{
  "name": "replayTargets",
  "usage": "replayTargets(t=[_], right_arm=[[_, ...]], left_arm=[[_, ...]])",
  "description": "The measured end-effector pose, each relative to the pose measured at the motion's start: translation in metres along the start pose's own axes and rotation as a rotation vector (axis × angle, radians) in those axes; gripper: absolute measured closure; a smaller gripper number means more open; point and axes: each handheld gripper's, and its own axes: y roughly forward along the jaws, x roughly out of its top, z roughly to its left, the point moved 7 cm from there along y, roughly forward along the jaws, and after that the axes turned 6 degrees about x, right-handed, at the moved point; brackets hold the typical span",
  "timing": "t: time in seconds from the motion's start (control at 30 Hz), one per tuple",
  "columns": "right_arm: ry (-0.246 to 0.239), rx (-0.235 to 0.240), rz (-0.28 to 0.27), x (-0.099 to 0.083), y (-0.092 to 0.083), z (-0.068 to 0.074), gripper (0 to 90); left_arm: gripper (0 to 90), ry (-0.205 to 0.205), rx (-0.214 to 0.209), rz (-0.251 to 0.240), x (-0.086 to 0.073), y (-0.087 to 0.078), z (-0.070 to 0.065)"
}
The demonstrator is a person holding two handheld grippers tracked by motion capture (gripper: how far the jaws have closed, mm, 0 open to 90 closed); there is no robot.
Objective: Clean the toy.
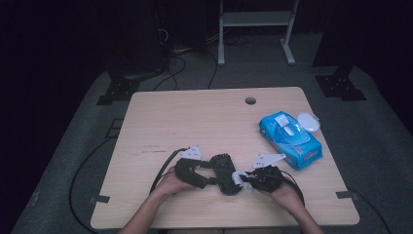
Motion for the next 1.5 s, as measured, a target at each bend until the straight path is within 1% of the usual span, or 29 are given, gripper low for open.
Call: replayTargets(t=[0.03, 0.13, 0.17, 0.23, 0.3, 0.33, 0.37, 0.43, 0.47, 0.5, 0.53, 0.57, 0.6, 0.63, 0.7, 0.73, 0.77, 0.8, 0.9, 1.0, 1.13, 1.2, 1.27, 1.33, 1.4, 1.43, 1.5], right_arm=[[-0.008, 0.012, 0.010, -0.001, 0.001, 0.005, 83.7], [-0.018, 0.033, 0.019, -0.002, 0.006, 0.011, 83.7], [-0.022, 0.044, 0.025, -0.002, 0.007, 0.014, 83.7], [-0.018, 0.100, 0.011, 0.001, 0.009, 0.023, 83.6], [-0.037, 0.109, 0.009, 0.006, 0.010, 0.028, 83.5], [-0.038, 0.113, 0.000, 0.009, 0.009, 0.030, 83.5], [-0.041, 0.110, -0.011, 0.012, 0.008, 0.030, 83.5], [-0.042, 0.091, -0.038, 0.020, 0.005, 0.027, 83.5], [-0.034, 0.082, -0.056, 0.024, 0.003, 0.025, 83.5], [-0.029, 0.067, -0.079, 0.030, 0.000, 0.021, 83.5], [-0.024, 0.056, -0.087, 0.032, -0.001, 0.018, 83.4], [-0.024, 0.033, -0.096, 0.035, -0.002, 0.013, 83.3], [-0.026, -0.003, -0.090, 0.036, -0.001, 0.007, 83.3], [-0.021, -0.033, -0.078, 0.035, 0.001, 0.000, 83.3], [0.006, -0.052, -0.053, 0.030, 0.007, -0.011, 83.3], [0.015, -0.054, -0.044, 0.027, 0.011, -0.015, 83.3], [0.030, -0.046, -0.052, 0.025, 0.012, -0.016, 83.3], [0.037, -0.042, -0.059, 0.025, 0.011, -0.016, 83.4], [0.019, -0.030, -0.053, 0.023, 0.010, -0.012, 83.3], [0.014, -0.030, -0.054, 0.022, 0.010, -0.010, 83.3], [0.029, -0.025, -0.066, 0.020, 0.010, -0.009, 83.4], [0.034, -0.014, -0.069, 0.019, 0.009, -0.006, 83.3], [0.028, -0.013, -0.067, 0.018, 0.009, -0.003, 83.4], [0.014, -0.016, -0.062, 0.018, 0.009, -0.002, 83.4], [0.007, -0.021, -0.052, 0.019, 0.009, -0.001, 83.4], [0.008, -0.020, -0.049, 0.020, 0.010, -0.001, 83.3], [-0.005, -0.027, -0.047, 0.022, 0.011, 0.000, 83.3]], left_arm=[[26.3, -0.004, -0.011, 0.005, 0.000, 0.002, -0.001], [25.9, 0.002, -0.021, 0.016, 0.000, 0.006, -0.003], [25.2, 0.008, -0.019, 0.018, 0.000, 0.007, -0.003], [24.1, 0.014, -0.011, 0.014, 0.001, 0.005, -0.002], [22.2, 0.022, 0.002, 0.014, 0.001, 0.002, -0.001], [20.8, 0.030, 0.008, 0.012, 0.000, 0.000, 0.000], [19.5, 0.024, 0.014, 0.007, -0.001, -0.001, 0.000], [18.4, 0.033, 0.026, 0.017, -0.004, -0.002, 0.001], [17.5, 0.038, 0.031, 0.022, -0.005, -0.002, 0.002], [16.1, 0.042, 0.044, 0.022, -0.006, -0.002, 0.003], [15.1, 0.045, 0.052, 0.028, -0.006, -0.002, 0.004], [14.9, 0.042, 0.056, 0.031, -0.006, -0.002, 0.005], [14.9, 0.042, 0.066, 0.033, -0.006, -0.002, 0.006], [14.8, 0.054, 0.075, 0.035, -0.006, -0.002, 0.008], [12.3, 0.049, 0.084, 0.043, -0.007, -0.001, 0.008], [11.1, 0.060, 0.091, 0.050, -0.008, -0.001, 0.009], [11.1, 0.070, 0.097, 0.052, -0.009, -0.001, 0.009], [11.0, 0.070, 0.096, 0.054, -0.010, 0.000, 0.008], [10.3, 0.077, 0.095, 0.057, -0.010, 0.002, 0.008], [10.3, 0.103, 0.094, 0.065, -0.010, 0.004, 0.005], [9.8, 0.147, 0.114, 0.086, -0.012, 0.007, 0.001], [10.0, 0.150, 0.119, 0.093, -0.013, 0.008, 0.002], [10.7, 0.149, 0.130, 0.097, -0.014, 0.009, 0.004], [12.4, 0.153, 0.140, 0.111, -0.016, 0.011, 0.006], [14.7, 0.165, 0.144, 0.115, -0.017, 0.013, 0.005], [16.4, 0.180, 0.152, 0.123, -0.017, 0.014, 0.005], [17.4, 0.197, 0.167, 0.135, -0.018, 0.015, 0.005]])
